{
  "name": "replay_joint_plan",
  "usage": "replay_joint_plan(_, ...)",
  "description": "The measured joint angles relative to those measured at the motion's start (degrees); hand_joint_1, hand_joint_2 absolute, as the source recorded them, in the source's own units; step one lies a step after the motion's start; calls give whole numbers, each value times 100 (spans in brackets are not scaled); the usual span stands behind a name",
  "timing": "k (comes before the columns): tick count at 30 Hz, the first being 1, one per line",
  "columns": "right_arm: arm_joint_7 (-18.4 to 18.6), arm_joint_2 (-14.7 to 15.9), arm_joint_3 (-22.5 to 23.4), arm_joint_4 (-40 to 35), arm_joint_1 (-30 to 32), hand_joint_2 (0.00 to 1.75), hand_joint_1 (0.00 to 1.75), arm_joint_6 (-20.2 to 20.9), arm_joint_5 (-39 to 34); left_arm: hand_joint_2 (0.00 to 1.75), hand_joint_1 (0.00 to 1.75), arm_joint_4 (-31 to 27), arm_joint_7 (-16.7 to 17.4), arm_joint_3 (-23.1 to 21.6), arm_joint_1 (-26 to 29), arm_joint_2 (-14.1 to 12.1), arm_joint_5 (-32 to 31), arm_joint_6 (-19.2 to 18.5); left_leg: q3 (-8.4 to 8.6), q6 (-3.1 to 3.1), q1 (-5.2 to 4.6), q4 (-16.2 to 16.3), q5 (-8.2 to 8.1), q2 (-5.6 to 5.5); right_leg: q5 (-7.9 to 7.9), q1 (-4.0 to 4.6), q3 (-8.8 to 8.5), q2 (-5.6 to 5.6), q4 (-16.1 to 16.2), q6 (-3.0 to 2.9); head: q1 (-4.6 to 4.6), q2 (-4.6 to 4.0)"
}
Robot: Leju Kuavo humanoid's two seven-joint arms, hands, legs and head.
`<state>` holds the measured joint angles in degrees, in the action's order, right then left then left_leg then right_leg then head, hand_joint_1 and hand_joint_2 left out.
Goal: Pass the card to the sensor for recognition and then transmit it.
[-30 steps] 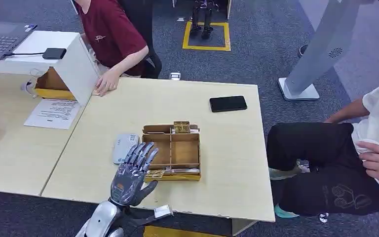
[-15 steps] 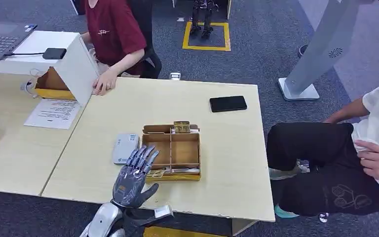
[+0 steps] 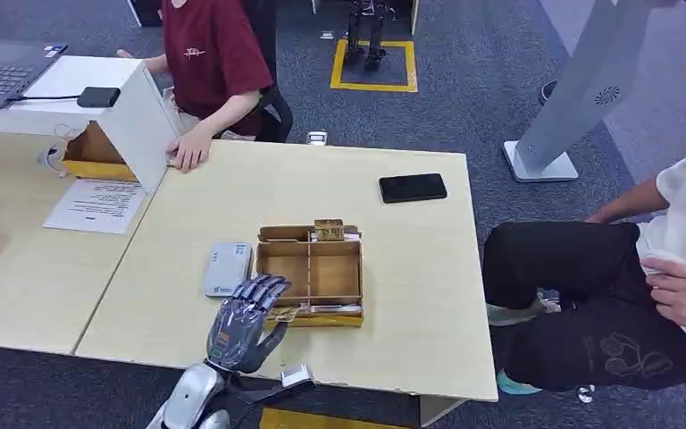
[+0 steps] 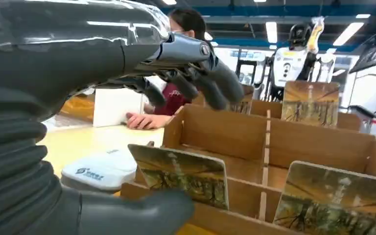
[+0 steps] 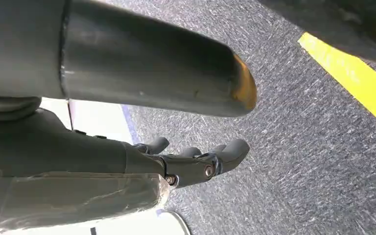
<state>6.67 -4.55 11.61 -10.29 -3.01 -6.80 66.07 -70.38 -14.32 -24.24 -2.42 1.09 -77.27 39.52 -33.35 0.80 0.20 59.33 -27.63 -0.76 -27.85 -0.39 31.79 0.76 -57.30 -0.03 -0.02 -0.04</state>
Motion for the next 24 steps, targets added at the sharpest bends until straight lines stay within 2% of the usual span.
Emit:
replay_joint_plan(12, -35, -20, 77, -15, 0, 0, 0, -44, 48, 175, 175, 168, -72, -31, -78, -2, 365, 20, 0, 0, 0, 0, 0, 0, 0, 0, 0, 0, 0, 0, 0, 0)
replay_joint_plan(15, -46, -26, 122, -22, 0, 0, 0, -59, 105, 175, 175, 184, -157, -46, -107, -11, 675, -8, 0, 1, 0, 0, 0, 0, 0, 0, 0, 0, 0, 0, 0, 0)
replay_joint_plan(16, -52, -26, 138, -24, 0, 0, 0, -59, 116, 175, 175, 184, -252, -52, -126, -20, 877, -92, 0, 3, 0, 0, 2, -1, 0, 0, 0, 0, 0, 0, 0, 0)
replay_joint_plan(19, -66, -26, 173, -24, 0, 0, 0, -46, 186, 175, 175, 44, -664, -122, -196, -89, 1840, -646, 0, 3, 0, 0, 3, -1, 1, 0, 0, -1, 0, 0, -2, 0)
replay_joint_plan(24, -63, -26, 253, -24, -1, 0, 0, -4, 264, 175, 175, -779, -763, -227, -482, -425, 2535, -1461, -1, 2, 1, 0, 4, -1, 2, 1, 0, -1, -2, -1, 0, 0)
